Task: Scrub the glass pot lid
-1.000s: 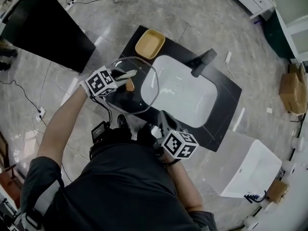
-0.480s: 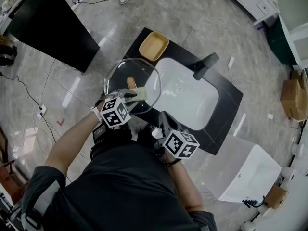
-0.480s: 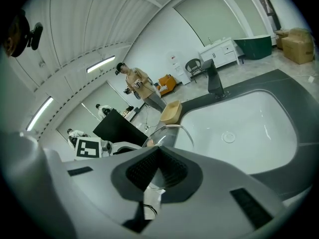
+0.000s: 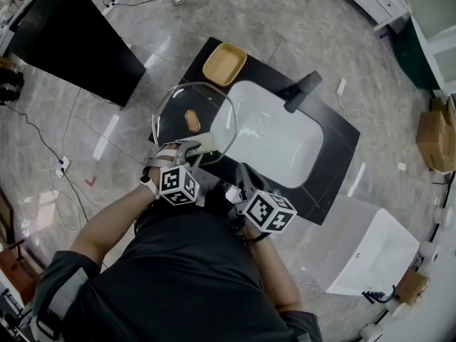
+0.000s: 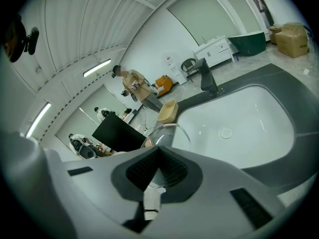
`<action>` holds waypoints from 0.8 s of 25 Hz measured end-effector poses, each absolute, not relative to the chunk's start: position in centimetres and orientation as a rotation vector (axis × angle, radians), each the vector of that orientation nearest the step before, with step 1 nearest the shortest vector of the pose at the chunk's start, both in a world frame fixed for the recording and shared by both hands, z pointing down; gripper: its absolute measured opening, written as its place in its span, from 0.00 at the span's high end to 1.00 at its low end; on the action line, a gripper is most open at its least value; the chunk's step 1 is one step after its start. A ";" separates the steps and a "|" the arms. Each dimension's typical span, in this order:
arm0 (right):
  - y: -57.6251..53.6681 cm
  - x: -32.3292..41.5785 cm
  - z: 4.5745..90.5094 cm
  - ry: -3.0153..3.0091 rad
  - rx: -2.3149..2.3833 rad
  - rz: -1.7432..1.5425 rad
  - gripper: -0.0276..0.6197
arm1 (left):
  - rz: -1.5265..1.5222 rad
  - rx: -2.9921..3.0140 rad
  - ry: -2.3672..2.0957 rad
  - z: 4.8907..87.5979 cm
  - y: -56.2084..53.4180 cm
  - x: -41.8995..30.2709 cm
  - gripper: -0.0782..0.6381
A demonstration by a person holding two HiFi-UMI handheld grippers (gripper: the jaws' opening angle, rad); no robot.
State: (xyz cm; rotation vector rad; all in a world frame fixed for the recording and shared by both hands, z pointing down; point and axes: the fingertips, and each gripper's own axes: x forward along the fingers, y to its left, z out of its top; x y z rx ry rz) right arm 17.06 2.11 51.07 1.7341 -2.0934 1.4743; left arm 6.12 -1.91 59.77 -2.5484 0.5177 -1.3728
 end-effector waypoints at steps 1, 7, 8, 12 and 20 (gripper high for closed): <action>2.2 17.0 51.2 -2.090 1.730 1.484 0.95 | -1.392 -2.522 0.538 60.3 -2.3 6.1 0.79; 2.5 16.7 51.5 -2.076 1.715 1.496 0.95 | -1.458 -2.488 0.622 62.8 -3.6 6.0 0.79; 2.5 16.8 51.6 -2.071 1.718 1.501 0.95 | -1.469 -2.534 0.608 63.1 -3.2 6.3 0.79; 3.2 17.4 52.1 -2.042 1.740 1.533 0.95 | -1.488 -2.696 0.556 63.7 -1.5 7.3 0.79; 3.9 18.0 53.0 -2.014 1.766 1.585 0.95 | -1.526 -2.884 0.456 64.1 1.5 8.9 0.79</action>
